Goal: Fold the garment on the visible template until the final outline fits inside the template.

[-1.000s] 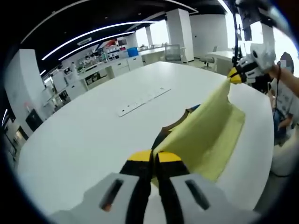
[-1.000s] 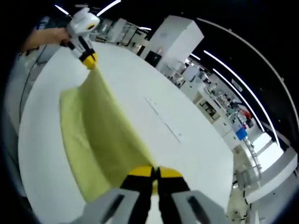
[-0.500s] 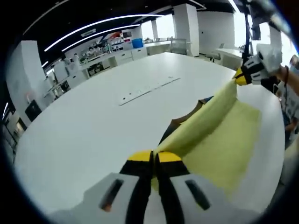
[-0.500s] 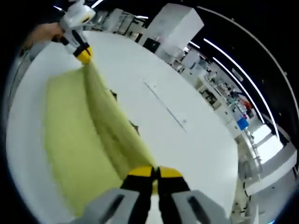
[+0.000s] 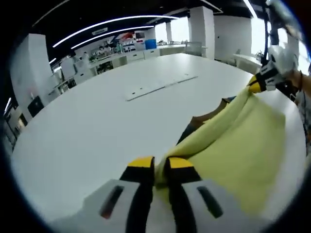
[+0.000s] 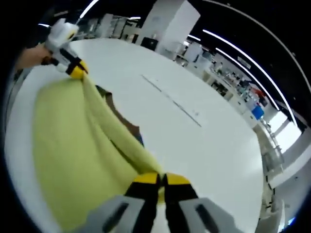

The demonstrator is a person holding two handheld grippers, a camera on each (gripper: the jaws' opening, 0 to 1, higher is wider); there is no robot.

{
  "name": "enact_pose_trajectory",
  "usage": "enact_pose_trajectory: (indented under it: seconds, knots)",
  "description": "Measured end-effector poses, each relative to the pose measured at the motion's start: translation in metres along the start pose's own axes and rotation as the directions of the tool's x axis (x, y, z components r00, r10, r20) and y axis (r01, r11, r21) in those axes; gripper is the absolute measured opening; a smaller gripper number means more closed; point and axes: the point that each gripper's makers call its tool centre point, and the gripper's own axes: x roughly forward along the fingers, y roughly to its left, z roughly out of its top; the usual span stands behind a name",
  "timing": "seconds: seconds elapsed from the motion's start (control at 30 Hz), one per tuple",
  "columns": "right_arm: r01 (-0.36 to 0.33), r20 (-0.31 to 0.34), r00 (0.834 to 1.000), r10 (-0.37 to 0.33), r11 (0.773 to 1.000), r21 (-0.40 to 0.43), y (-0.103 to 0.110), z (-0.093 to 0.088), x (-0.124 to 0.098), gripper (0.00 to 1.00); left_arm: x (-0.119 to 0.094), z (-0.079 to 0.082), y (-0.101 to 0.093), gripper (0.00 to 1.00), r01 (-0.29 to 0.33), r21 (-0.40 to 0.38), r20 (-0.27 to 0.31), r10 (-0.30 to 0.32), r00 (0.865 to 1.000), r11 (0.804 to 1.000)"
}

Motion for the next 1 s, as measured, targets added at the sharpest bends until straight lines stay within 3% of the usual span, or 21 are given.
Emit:
enact_pose_trajectory:
  seconds: [0.23,0.3,0.43,0.63,0.7,0.87,0.9,1.0]
  knots:
    - [0.025,-0.015,1.000,-0.024,0.997,0.066,-0.008,-0.007,0.000,0.09,-0.006,0.000,0.002,0.14,0.001,0.100,0.014,-0.002,1.000,0.995]
    - [0.020,0.030,0.999,-0.023,0.993,0.113,-0.011,-0.002,-0.003,0.12,-0.009,0.000,0.005,0.13,-0.008,0.126,0.016,0.006,1.000,0.992]
    - [0.026,0.027,0.999,-0.029,0.994,0.105,-0.012,-0.004,-0.012,0.16,-0.022,0.000,0.010,0.12,-0.038,0.169,0.023,0.035,0.999,0.985]
    - [0.026,0.043,0.999,-0.031,0.995,0.101,-0.011,-0.005,-0.014,0.19,-0.030,-0.005,0.006,0.13,-0.019,0.225,0.013,0.016,1.000,0.974]
    - [0.049,0.014,0.999,-0.050,0.997,0.052,-0.012,-0.010,-0.012,0.21,-0.030,-0.009,0.005,0.14,-0.018,0.297,-0.004,0.020,1.000,0.955]
    - [0.049,0.023,0.998,-0.050,0.997,0.056,-0.009,-0.010,-0.007,0.27,-0.019,-0.015,0.007,0.15,-0.044,0.425,-0.032,0.063,0.997,0.904]
    - [0.051,0.022,0.998,-0.053,0.997,0.061,-0.009,-0.012,-0.005,0.27,-0.017,-0.013,0.008,0.14,-0.050,0.464,-0.023,0.069,0.997,0.884]
    - [0.065,0.003,0.998,-0.065,0.996,0.069,-0.010,-0.018,0.001,0.27,-0.010,-0.017,0.009,0.13,-0.047,0.523,-0.036,0.077,0.996,0.851]
